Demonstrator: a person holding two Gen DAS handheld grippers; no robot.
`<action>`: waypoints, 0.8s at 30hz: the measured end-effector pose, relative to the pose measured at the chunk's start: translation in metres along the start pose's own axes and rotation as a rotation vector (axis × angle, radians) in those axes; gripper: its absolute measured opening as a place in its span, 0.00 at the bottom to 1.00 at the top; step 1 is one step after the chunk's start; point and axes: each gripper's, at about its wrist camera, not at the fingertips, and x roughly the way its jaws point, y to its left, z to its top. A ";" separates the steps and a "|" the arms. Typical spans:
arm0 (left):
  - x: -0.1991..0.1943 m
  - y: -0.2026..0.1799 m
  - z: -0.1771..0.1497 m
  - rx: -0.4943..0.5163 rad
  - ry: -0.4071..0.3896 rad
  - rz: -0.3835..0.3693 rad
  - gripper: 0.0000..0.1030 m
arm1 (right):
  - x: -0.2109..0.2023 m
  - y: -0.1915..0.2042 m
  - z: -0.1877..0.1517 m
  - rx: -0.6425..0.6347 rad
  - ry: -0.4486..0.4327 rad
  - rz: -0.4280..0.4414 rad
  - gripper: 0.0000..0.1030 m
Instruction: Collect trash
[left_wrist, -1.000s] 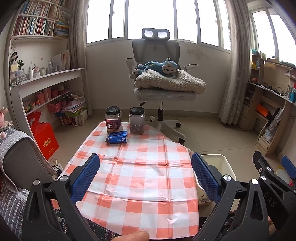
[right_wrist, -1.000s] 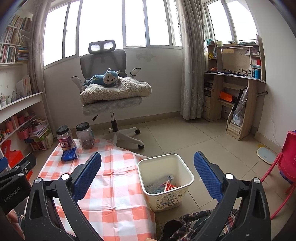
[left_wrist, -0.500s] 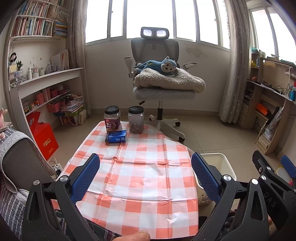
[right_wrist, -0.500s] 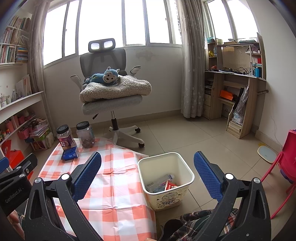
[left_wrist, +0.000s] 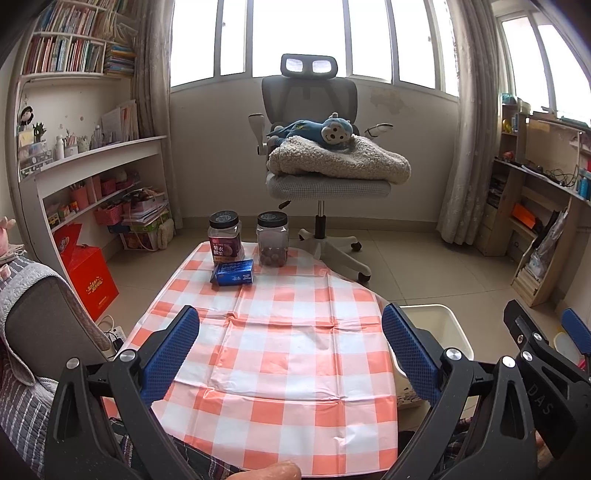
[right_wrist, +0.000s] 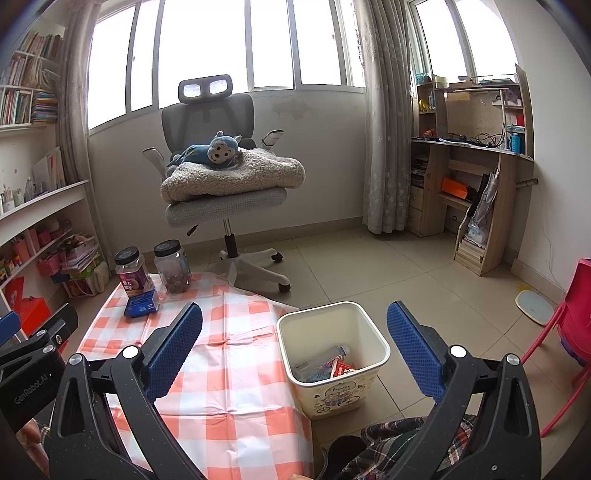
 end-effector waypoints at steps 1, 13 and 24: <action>0.001 0.001 -0.001 0.000 0.000 0.001 0.93 | 0.000 0.000 0.000 -0.001 0.000 0.000 0.93; 0.004 0.005 -0.005 0.006 -0.004 0.011 0.93 | 0.006 0.000 -0.006 0.002 0.016 0.011 0.93; 0.008 0.010 -0.005 -0.006 0.015 -0.004 0.93 | 0.007 -0.004 -0.007 0.003 0.024 0.014 0.93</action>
